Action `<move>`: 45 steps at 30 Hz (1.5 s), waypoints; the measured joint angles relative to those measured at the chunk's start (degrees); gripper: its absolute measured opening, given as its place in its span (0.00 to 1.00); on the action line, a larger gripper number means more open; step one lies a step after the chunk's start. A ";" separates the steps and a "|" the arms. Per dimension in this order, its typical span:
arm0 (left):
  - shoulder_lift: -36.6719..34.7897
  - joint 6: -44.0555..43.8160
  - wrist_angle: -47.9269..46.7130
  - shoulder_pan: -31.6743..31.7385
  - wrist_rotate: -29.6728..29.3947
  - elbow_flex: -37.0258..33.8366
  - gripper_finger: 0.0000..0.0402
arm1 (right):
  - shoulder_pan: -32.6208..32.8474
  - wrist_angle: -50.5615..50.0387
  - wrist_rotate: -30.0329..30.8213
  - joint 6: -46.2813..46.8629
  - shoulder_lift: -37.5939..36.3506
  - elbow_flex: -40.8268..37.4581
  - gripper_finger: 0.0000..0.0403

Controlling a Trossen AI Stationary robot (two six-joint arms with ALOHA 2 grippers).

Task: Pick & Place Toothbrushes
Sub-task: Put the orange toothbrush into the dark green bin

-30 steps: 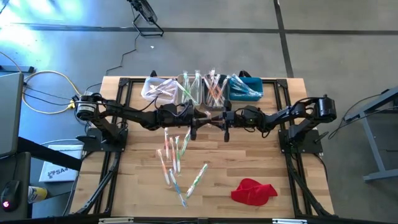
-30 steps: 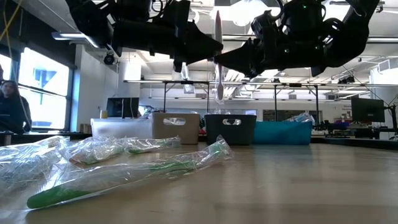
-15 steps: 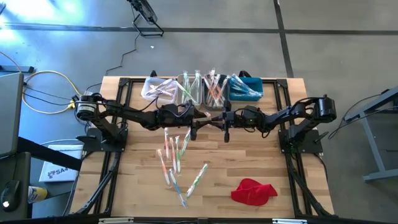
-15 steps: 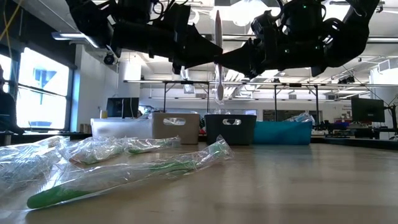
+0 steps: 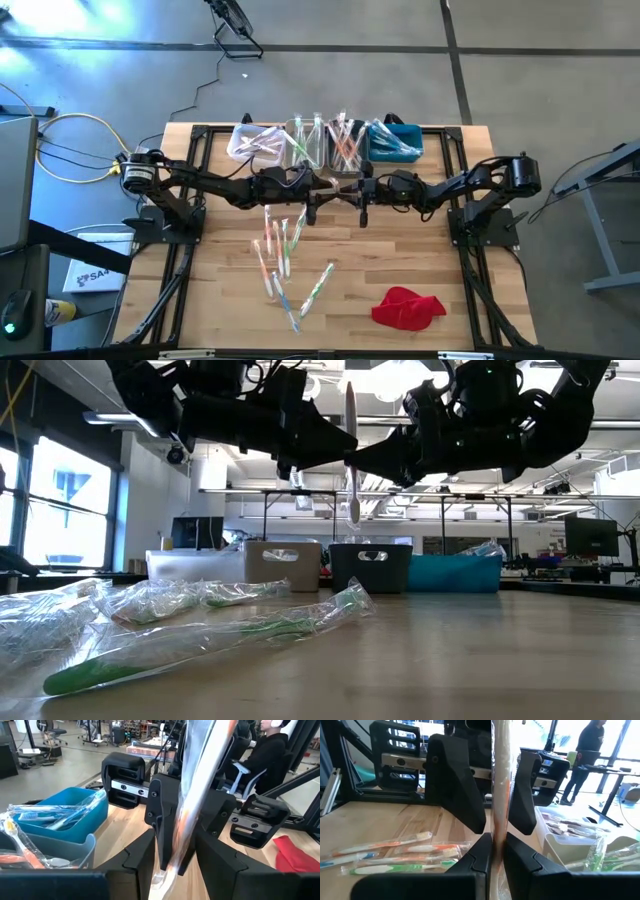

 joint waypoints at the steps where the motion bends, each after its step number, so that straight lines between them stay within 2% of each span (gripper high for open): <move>1: 0.00 0.03 -0.16 0.00 -0.01 0.00 0.34 | 0.00 -0.07 0.02 0.00 0.00 0.00 0.08; 4: -0.24 0.03 -2.51 0.00 -0.01 0.00 0.34 | 0.00 -0.71 0.08 0.00 0.00 0.00 0.08; 7: -3.34 1.53 -8.90 0.04 -1.26 -0.09 0.34 | -0.02 -1.08 0.32 0.48 0.00 0.00 0.08; 13: -10.61 3.57 -21.21 0.02 -8.22 -0.09 0.34 | -0.02 -1.91 3.19 0.55 -0.02 0.04 0.08; 19: -15.69 4.68 -29.74 -0.53 -8.03 -0.54 0.34 | -0.02 -2.82 6.48 0.48 -0.02 0.04 0.08; 26: -21.87 5.58 -22.99 -0.76 -8.08 -9.30 0.34 | -0.02 -2.77 8.42 0.63 -0.02 0.04 0.08; 30: -25.10 6.75 -19.59 -0.76 -8.13 -13.41 0.34 | -0.47 -1.47 14.17 0.63 -0.29 0.04 0.08; 37: -27.28 7.27 -22.08 -0.76 -8.13 -14.82 0.34 | -3.73 -1.46 24.60 0.46 -2.84 1.16 0.08; 40: -27.23 7.26 -23.52 -0.76 -8.14 -14.82 0.34 | -6.42 -4.61 26.05 1.19 -3.37 2.59 0.08; 45: -27.23 7.35 -25.05 -0.76 -8.14 -14.82 0.34 | -11.69 -15.21 25.68 7.46 -3.37 5.41 0.08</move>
